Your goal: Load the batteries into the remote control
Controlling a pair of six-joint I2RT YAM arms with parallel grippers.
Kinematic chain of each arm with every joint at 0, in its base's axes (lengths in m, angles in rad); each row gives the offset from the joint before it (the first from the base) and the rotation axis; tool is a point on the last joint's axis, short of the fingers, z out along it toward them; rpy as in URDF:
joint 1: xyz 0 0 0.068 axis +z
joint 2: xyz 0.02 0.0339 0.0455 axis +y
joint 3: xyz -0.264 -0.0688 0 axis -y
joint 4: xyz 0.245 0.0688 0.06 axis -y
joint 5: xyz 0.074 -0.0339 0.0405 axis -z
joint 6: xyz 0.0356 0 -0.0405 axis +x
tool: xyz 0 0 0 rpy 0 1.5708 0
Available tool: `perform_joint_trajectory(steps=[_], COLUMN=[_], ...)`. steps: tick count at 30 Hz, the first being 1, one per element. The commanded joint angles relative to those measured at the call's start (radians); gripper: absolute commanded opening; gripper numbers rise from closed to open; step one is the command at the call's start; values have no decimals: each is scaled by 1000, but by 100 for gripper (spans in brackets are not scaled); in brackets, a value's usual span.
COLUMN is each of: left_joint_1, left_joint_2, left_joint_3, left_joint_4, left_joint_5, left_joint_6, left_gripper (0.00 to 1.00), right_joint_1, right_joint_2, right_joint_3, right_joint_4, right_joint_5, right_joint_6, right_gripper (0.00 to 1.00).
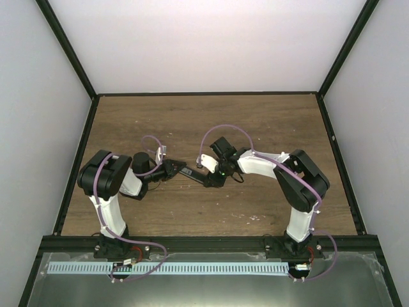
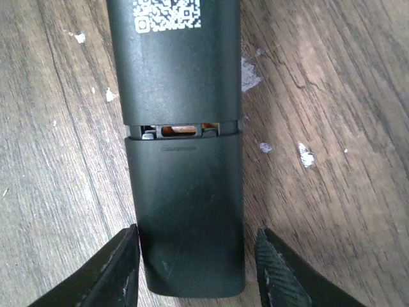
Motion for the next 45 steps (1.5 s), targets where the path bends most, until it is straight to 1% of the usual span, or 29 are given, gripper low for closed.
perform_joint_trajectory(steps=[1, 3, 15, 19, 25, 29, 36, 45], left_joint_1=[-5, -4, -5, -5, -5, -5, -4, -4], left_joint_2=[0, 1, 5, 3, 2, 0, -1, 0], left_joint_3=[-14, -16, -14, -13, -11, -11, -10, -7], left_joint_4=[-30, -28, -28, -31, -37, -39, -42, -43], left_joint_5=[-31, -33, -37, -36, -37, -36, -35, -33], left_joint_6=[65, 64, 60, 61, 64, 65, 68, 68], left_gripper=[0, 0, 0, 0, 0, 0, 0, 0], right_joint_1=[12, 12, 12, 12, 11, 1, -21, -23], right_joint_2=[12, 9, -30, -49, -60, -77, -49, 2], right_joint_3=[23, 22, 26, 20, 18, 8, 26, 40], right_joint_4=[17, 19, 30, 38, 37, 59, 55, 47], right_joint_5=[2, -1, -26, -49, -56, -56, -83, -109], right_joint_6=[-7, -8, -11, -16, -15, -6, 0, -1], right_gripper=[44, 46, 52, 57, 58, 53, 36, 31])
